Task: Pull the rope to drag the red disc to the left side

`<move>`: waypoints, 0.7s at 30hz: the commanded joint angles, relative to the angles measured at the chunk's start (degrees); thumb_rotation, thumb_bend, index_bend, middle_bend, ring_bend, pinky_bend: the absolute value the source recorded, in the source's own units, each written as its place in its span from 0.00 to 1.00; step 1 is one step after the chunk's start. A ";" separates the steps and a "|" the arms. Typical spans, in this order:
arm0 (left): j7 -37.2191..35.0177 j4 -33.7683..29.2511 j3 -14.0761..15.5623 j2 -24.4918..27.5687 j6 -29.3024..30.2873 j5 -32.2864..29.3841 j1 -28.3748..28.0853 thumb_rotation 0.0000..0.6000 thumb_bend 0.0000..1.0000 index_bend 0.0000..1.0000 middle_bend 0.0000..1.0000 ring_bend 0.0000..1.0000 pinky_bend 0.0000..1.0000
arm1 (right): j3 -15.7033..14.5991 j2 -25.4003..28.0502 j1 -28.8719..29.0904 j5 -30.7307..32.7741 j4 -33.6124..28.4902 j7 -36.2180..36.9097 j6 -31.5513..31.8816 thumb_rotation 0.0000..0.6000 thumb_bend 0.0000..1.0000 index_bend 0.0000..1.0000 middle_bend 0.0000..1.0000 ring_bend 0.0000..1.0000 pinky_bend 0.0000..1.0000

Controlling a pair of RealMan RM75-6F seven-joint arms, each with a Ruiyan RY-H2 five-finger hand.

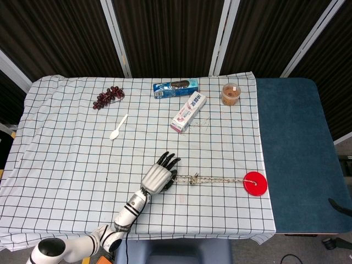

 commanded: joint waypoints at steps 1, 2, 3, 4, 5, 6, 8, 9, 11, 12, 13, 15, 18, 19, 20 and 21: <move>0.81 -2.85 0.82 3.84 3.92 0.42 2.91 1.00 0.71 0.82 0.16 0.00 0.06 | 0.05 0.10 0.13 0.11 -0.29 -0.46 -0.19 1.00 0.27 0.00 0.00 0.00 0.00; 1.30 -3.96 1.18 5.78 5.37 0.48 4.16 1.00 0.72 0.83 0.16 0.00 0.06 | 0.07 0.11 0.18 0.14 -0.40 -0.71 -0.23 1.00 0.27 0.00 0.00 0.00 0.00; 1.78 -4.88 1.39 7.39 6.39 0.37 5.18 1.00 0.72 0.83 0.17 0.00 0.06 | 0.06 0.09 0.21 0.15 -0.51 -0.91 -0.26 1.00 0.27 0.00 0.00 0.00 0.00; 2.27 -5.91 1.57 9.15 7.43 0.19 6.25 1.00 0.73 0.84 0.17 0.00 0.06 | 0.04 0.04 0.24 0.14 -0.61 -1.12 -0.28 1.00 0.27 0.00 0.00 0.00 0.00; 2.92 -7.33 1.76 11.66 8.84 -0.11 7.74 1.00 0.73 0.84 0.17 0.00 0.06 | -0.02 -0.06 0.29 0.09 -0.73 -1.39 -0.33 1.00 0.27 0.00 0.00 0.00 0.00; 3.46 -8.34 1.87 13.63 9.90 -0.44 8.92 1.00 0.73 0.84 0.17 0.00 0.06 | -0.09 -0.17 0.32 0.04 -0.78 -1.59 -0.37 1.00 0.27 0.00 0.00 0.00 0.00; 4.48 -10.66 2.20 18.54 12.35 -1.19 11.76 1.00 0.74 0.84 0.17 0.00 0.06 | -0.26 -0.45 0.47 -0.14 -0.92 -2.06 -0.57 1.00 0.27 0.00 0.00 0.00 0.00; 4.74 -11.59 2.29 20.65 13.56 -1.58 13.08 1.00 0.74 0.85 0.17 0.00 0.07 | -0.34 -0.54 0.52 -0.21 -1.02 -2.20 -0.68 1.00 0.27 0.00 0.00 0.00 0.00; 5.01 -13.01 2.41 25.40 15.89 -2.79 16.07 1.00 0.75 0.85 0.18 0.00 0.09 | -0.45 -0.75 0.66 -0.51 -1.21 -2.53 -0.65 1.00 0.27 0.00 0.00 0.00 0.00; 5.08 -13.34 2.35 27.31 16.48 -3.54 17.23 1.00 0.76 0.85 0.18 0.00 0.10 | -0.46 -0.82 0.70 -0.63 -1.26 -2.68 -0.56 1.00 0.27 0.00 0.00 0.00 0.00; 5.08 -13.57 2.20 29.10 16.77 -4.50 18.29 1.00 0.76 0.86 0.18 0.00 0.12 | -0.46 -0.91 0.75 -0.76 -1.30 -2.78 -0.47 1.00 0.27 0.00 0.00 0.00 0.00; 4.71 -14.07 1.32 32.68 16.75 -7.49 20.49 1.00 0.76 0.86 0.17 0.00 0.13 | -0.56 -1.07 0.78 -1.15 -1.48 -2.96 -0.17 1.00 0.27 0.00 0.00 0.00 0.00; 4.18 -13.71 -0.39 36.60 16.07 -11.77 22.83 1.00 0.76 0.86 0.16 0.00 0.14 | -1.00 -1.32 0.55 -2.34 -2.03 -3.54 0.94 1.00 0.27 0.00 0.00 0.00 0.00; 4.03 -13.15 -0.78 37.65 15.63 -12.82 23.33 1.00 0.76 0.86 0.16 0.00 0.15 | -1.15 -1.41 0.50 -2.71 -2.18 -3.72 1.24 1.00 0.27 0.00 0.00 0.00 0.00; 3.69 -12.35 -1.35 38.97 15.02 -14.14 23.90 1.00 0.76 0.86 0.16 0.00 0.15 | -1.28 -1.51 0.44 -3.18 -2.38 -3.82 1.66 1.00 0.27 0.00 0.00 0.00 0.00; 3.40 -11.74 -1.83 39.87 14.61 -15.08 24.27 1.00 0.76 0.86 0.16 0.00 0.15 | -1.34 -1.59 0.40 -3.48 -2.50 -3.81 1.97 1.00 0.27 0.00 0.00 0.00 0.00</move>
